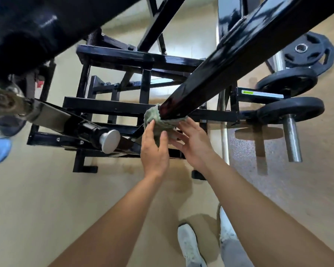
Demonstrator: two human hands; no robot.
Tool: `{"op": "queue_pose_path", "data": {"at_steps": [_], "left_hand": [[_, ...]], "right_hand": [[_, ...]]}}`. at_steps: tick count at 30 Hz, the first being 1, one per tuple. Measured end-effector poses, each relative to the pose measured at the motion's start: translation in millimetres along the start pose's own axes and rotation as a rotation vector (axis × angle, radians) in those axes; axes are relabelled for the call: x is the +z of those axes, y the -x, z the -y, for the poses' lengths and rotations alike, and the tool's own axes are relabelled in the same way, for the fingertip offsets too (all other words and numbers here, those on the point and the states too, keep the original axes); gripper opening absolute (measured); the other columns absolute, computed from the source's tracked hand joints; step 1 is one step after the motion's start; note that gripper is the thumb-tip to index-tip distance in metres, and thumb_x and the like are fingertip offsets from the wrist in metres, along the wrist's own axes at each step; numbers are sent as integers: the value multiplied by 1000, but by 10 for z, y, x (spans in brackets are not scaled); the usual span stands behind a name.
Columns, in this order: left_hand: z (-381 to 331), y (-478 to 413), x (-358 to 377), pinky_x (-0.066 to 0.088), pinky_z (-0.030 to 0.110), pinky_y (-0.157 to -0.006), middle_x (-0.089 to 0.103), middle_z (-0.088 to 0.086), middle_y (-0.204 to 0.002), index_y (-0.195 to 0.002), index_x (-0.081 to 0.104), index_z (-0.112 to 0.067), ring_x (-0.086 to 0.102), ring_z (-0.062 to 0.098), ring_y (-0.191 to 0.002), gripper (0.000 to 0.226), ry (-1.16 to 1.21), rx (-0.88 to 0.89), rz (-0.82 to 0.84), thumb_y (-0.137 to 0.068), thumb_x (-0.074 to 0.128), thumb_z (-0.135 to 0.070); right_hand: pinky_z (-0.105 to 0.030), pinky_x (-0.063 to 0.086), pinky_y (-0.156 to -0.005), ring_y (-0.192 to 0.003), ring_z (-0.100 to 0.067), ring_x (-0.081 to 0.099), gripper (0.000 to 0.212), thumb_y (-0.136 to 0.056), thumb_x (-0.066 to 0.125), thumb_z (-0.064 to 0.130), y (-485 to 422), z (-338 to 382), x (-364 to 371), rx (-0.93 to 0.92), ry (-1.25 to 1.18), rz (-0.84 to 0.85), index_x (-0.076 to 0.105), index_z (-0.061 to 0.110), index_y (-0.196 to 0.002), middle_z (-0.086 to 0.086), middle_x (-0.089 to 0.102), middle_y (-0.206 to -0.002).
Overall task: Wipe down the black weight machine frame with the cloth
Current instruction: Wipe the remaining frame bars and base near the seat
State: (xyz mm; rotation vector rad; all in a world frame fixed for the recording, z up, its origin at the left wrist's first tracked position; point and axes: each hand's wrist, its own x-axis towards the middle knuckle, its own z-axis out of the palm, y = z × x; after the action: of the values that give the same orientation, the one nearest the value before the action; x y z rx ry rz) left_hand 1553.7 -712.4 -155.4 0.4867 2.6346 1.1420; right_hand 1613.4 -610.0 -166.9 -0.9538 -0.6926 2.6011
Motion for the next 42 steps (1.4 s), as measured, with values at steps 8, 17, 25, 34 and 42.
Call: {"op": "queue_pose_path", "data": {"at_steps": [8,17,25,34,42], "left_hand": [[163,-234,-20,40,37,-116,54,-4,-148,-154,41,-26,49,12,-135,50,45,-109,54,-105,49,-32],[-42,-48,47,46,46,-110,57,-5,-143,-150,47,-24,51,15,-133,51,29,159,7,-100,48,-33],[-865,141,106,40,37,-113,57,2,-142,-148,50,-19,46,19,-132,50,68,391,-4,-99,60,-19],[-1705,404,232,54,37,-84,67,-7,-98,-109,75,-15,62,17,-95,17,279,416,-64,-93,71,-17],[-1060,1083,13,59,35,-79,71,-9,-93,-101,73,-23,68,9,-87,7,477,-139,31,-95,70,-21]], "right_hand": [[-42,59,-88,-115,-32,67,26,-102,57,17,-339,-511,73,103,-114,-81,70,13,-123,-15,71,-121],[-40,59,-88,-113,-30,67,24,-102,58,19,1,-158,98,-21,-124,-103,70,15,-122,-12,72,-120],[-39,57,-94,-112,-27,67,22,-103,53,10,471,785,84,-240,-159,-159,70,13,-117,-12,72,-119],[-29,58,-69,-79,-18,69,14,-101,58,11,976,1497,196,-448,-53,-332,72,11,-104,-10,73,-98],[-31,60,-72,-89,-20,72,18,-98,62,7,1176,778,38,-392,296,-377,76,20,-98,-3,77,-96]]}}
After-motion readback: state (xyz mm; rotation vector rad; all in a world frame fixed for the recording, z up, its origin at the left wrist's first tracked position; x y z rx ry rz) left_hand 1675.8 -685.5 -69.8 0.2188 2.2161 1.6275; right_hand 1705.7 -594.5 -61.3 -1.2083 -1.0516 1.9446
